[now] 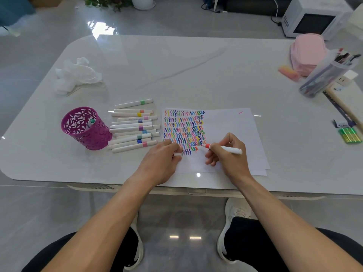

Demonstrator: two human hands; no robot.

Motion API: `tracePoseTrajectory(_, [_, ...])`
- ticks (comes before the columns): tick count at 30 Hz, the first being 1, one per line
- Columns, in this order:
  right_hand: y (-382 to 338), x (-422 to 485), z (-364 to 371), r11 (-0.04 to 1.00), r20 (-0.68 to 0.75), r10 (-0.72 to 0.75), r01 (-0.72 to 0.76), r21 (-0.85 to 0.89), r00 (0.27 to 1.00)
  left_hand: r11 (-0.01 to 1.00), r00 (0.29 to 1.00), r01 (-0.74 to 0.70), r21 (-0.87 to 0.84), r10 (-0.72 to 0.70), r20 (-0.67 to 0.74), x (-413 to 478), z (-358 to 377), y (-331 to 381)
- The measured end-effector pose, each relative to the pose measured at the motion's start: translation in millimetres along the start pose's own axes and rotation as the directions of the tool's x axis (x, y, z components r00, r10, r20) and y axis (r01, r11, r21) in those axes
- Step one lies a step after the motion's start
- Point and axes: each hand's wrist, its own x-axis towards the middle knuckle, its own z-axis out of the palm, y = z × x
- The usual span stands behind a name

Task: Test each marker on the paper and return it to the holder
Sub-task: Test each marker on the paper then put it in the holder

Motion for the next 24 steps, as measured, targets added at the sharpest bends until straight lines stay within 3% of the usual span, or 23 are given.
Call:
tracePoseTrajectory(10, [-7.7, -1.7, -2.9, 0.998, -0.08, -0.033, 0.037, 0.053, 0.996, 0.996, 0.995, 0.044, -0.072, -0.05, -0.086, -8.9, -11.3, 5.7])
tracePoseTrajectory(15, [-15.7, -5.9, 1.5, 0.993, 0.014, -0.107, 0.107, 0.045, 0.994, 0.944, 0.975, 0.101, -0.314, -0.157, -0.158, -9.5, -12.7, 8.5])
tracePoseTrajectory(20, [-28.6, -13.1, 8.2, 0.984, 0.041, -0.087, 0.079, 0.162, 0.995, 0.813, 0.981, 0.101, -0.573, -0.177, -0.078, -11.4, -11.1, 10.2])
tracePoseTrajectory(24, [-33.4, -16.2, 9.0, 0.983, 0.059, -0.081, 0.07, 0.17, 0.995, 0.751, 0.986, 0.084, -0.655, -0.158, -0.055, -11.3, -9.6, 9.5])
